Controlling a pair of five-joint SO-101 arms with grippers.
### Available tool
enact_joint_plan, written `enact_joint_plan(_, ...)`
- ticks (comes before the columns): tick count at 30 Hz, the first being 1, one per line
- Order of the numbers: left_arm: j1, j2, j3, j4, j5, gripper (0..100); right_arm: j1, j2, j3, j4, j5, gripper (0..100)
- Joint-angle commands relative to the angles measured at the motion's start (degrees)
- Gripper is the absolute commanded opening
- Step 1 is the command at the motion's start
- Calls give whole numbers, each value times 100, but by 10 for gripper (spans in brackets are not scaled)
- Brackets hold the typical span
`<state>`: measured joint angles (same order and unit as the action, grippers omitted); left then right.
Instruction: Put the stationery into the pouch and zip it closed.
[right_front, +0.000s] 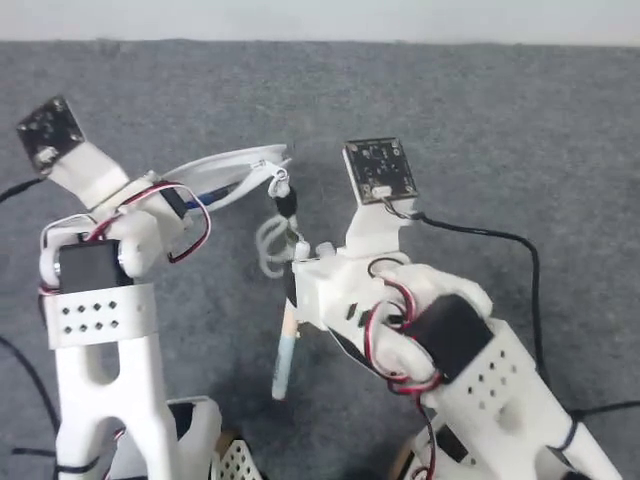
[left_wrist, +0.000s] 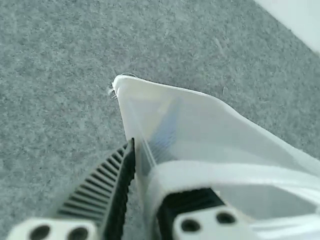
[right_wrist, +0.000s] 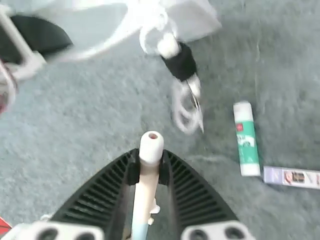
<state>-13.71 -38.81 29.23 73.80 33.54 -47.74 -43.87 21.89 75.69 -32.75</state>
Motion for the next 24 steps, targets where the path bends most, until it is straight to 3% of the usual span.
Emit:
enact_joint_plan(1,62,-79,-189,18,-53,11,57,-549,193,-514,44,6)
enact_joint_plan(16,70,-79,-198,9,-53,11,57,-2097,1345,-1991,35,6)
enact_joint_plan(24,70,-79,-198,9,-53,11,57,-2844,2637,-3556,35,6)
